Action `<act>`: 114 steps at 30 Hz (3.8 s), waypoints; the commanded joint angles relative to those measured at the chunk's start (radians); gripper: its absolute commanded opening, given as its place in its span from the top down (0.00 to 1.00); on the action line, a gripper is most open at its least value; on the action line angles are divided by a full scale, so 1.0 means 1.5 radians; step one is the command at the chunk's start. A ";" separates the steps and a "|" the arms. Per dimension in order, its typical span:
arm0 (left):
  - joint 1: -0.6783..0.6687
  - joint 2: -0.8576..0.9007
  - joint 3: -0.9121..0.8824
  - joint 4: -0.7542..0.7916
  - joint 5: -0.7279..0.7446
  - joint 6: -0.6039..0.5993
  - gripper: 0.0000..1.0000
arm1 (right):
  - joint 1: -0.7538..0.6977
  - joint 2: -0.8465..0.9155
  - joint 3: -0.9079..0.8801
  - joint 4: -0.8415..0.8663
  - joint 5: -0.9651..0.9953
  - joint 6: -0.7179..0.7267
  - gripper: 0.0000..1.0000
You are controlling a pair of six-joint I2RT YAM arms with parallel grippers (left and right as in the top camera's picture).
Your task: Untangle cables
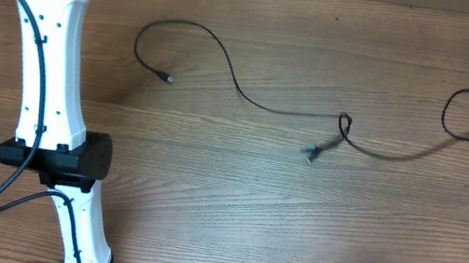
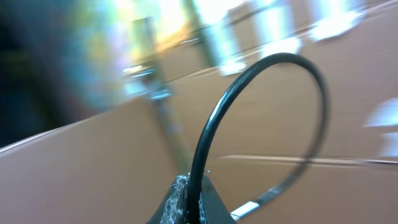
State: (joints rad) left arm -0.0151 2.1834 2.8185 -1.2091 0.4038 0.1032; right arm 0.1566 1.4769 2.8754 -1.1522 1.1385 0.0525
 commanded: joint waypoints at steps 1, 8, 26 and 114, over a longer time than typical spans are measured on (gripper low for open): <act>-0.030 0.003 -0.002 0.036 0.013 -0.015 0.00 | -0.002 0.020 -0.006 -0.002 0.250 -0.082 0.96; -0.065 0.003 -0.002 0.092 0.012 -0.025 0.00 | -0.001 0.017 -0.006 -0.015 0.123 -0.080 0.96; -0.078 0.003 -0.002 0.062 0.001 -0.038 0.00 | -0.009 0.256 -0.131 -0.255 -0.404 0.158 0.96; -0.228 0.112 -0.342 0.383 0.249 -0.018 0.96 | -0.106 0.049 -0.289 -0.107 -0.603 0.134 0.03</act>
State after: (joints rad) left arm -0.4103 2.3592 2.1330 -0.5945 0.7166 0.3180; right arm 0.0006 1.4914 2.4348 -1.2827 0.2340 0.2649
